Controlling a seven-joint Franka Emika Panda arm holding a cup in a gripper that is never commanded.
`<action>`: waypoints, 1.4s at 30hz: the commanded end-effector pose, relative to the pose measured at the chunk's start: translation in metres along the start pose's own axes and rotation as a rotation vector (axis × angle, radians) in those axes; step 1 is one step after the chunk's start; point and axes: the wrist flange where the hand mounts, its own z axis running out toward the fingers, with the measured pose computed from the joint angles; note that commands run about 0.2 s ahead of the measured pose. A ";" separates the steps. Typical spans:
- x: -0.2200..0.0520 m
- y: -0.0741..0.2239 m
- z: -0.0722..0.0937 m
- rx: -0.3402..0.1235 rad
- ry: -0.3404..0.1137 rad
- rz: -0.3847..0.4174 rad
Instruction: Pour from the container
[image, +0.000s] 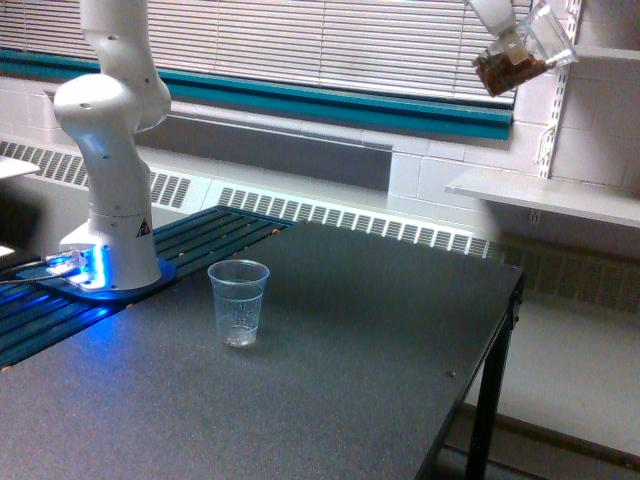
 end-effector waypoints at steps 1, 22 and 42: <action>-0.004 -0.006 -0.003 -0.001 0.004 -0.006; -0.038 0.018 -0.045 -0.016 0.038 -0.095; -0.082 0.096 -0.069 -0.102 0.036 -0.099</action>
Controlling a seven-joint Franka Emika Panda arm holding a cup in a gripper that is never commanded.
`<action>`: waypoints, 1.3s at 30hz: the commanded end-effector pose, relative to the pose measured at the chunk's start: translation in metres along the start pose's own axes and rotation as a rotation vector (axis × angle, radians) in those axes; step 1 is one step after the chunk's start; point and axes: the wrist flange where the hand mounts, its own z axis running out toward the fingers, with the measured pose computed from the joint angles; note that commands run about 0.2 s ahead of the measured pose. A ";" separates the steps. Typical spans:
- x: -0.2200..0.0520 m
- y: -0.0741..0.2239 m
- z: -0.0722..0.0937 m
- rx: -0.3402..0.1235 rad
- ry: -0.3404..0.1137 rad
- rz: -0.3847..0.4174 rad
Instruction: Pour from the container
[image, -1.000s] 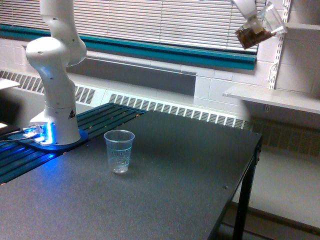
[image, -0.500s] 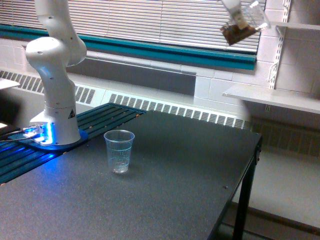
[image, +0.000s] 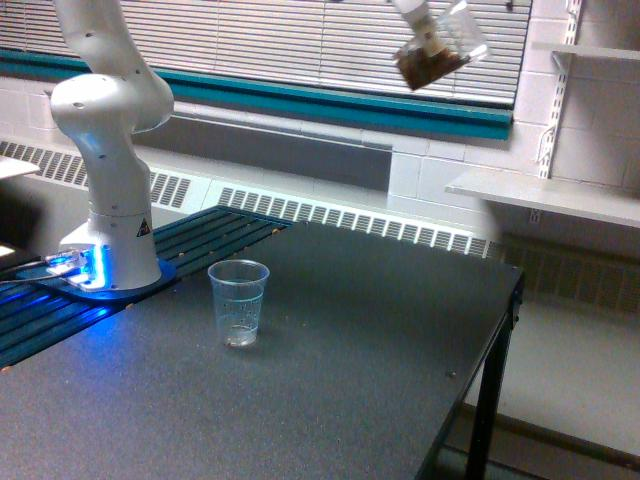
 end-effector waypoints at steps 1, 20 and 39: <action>-0.013 0.024 -0.002 -0.031 -0.002 -0.009; -0.067 0.074 -0.028 -0.114 -0.009 -0.007; -0.090 0.136 -0.036 -0.197 -0.035 0.098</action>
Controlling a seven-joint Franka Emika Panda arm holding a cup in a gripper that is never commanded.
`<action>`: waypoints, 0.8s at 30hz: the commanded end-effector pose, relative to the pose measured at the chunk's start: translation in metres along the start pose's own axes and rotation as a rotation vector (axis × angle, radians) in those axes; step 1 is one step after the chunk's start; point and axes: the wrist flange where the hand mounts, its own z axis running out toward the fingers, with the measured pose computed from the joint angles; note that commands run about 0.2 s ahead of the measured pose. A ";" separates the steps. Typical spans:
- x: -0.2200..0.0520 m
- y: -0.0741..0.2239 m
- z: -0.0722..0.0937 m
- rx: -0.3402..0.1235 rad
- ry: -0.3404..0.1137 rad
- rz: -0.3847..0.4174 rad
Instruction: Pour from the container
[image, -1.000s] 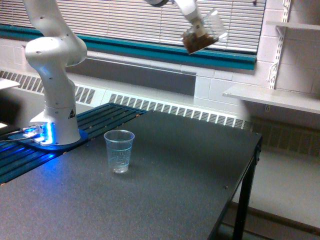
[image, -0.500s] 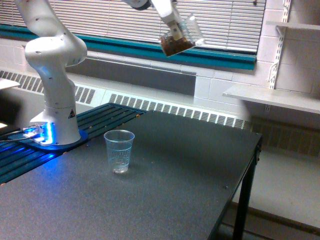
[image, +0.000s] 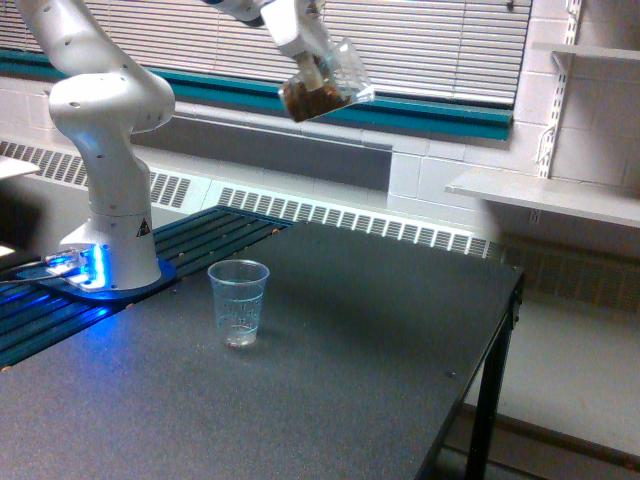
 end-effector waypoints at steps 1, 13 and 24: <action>-0.002 0.020 0.001 -0.034 -0.009 0.050; -0.020 0.044 0.004 -0.091 -0.044 0.082; -0.039 0.067 0.008 -0.130 -0.087 0.129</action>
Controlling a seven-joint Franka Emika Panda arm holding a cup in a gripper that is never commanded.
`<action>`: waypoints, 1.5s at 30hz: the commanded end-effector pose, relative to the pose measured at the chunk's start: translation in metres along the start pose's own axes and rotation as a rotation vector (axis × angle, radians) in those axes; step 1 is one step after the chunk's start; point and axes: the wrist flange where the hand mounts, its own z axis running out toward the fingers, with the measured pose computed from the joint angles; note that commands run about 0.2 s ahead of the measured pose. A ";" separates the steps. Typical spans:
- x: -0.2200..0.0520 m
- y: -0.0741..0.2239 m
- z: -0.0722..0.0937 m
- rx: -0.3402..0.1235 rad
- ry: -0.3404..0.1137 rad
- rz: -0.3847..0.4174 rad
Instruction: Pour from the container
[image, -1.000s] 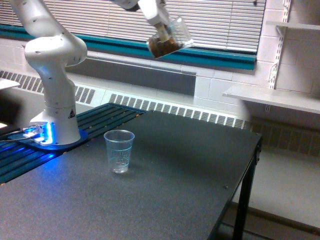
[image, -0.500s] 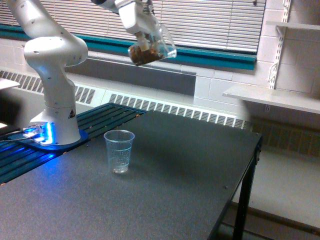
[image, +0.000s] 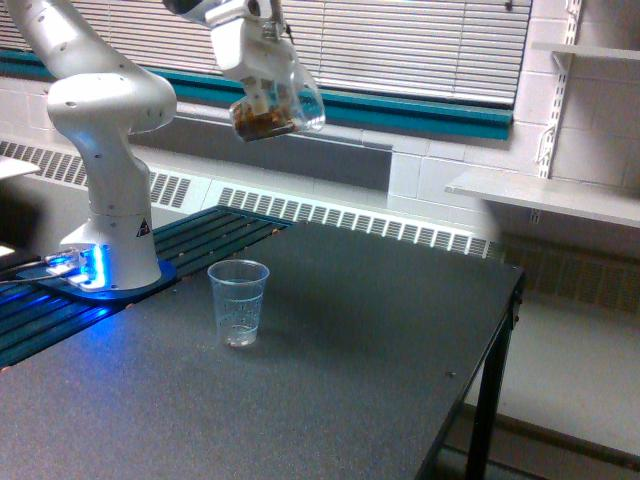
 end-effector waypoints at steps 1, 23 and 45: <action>-0.006 0.015 0.003 -0.022 -0.017 0.047; -0.029 0.062 0.033 -0.092 -0.134 0.153; -0.035 0.078 0.047 -0.118 -0.214 0.213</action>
